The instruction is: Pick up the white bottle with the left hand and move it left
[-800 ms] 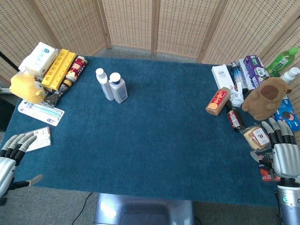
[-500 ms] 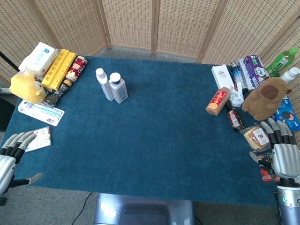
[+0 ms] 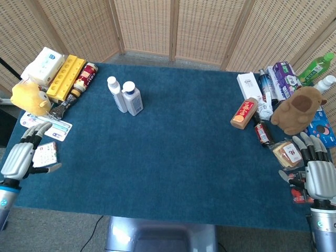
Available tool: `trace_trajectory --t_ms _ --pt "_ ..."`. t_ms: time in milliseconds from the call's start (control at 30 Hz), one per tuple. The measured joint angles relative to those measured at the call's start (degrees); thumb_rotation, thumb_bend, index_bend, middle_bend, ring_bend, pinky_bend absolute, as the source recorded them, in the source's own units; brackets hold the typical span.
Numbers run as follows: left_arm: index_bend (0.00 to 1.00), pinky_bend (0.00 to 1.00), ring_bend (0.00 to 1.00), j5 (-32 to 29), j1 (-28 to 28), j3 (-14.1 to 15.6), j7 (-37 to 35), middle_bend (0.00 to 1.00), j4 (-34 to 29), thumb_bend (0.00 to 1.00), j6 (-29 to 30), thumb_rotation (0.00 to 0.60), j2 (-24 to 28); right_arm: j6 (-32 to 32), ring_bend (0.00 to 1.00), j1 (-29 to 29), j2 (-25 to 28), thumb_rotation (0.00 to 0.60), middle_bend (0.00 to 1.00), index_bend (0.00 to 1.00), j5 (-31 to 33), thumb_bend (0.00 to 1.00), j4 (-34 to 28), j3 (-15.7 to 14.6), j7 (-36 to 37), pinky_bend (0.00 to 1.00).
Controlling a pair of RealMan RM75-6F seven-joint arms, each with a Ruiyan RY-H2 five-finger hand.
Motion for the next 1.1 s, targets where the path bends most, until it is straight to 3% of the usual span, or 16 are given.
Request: trace_trajectory --t_ms 667,1100 --pt "0.04 0.00 0.00 -19.0 -20.3 -13.1 4.5 0.00 26.6 0.00 -16.9 0.600 -20.4 -1.2 0.00 -0.2 2.5 0.600 0.03 0.12 0.3 0.00 -3.9 0.0 2.3 0.01" --pt "0.00 0.00 0.00 -24.1 -30.7 -16.8 6.9 0.00 45.1 0.00 -22.4 0.600 -34.0 -2.4 0.00 -0.2 3.9 0.600 0.03 0.13 1.4 0.00 -4.8 0.2 4.4 0.00"
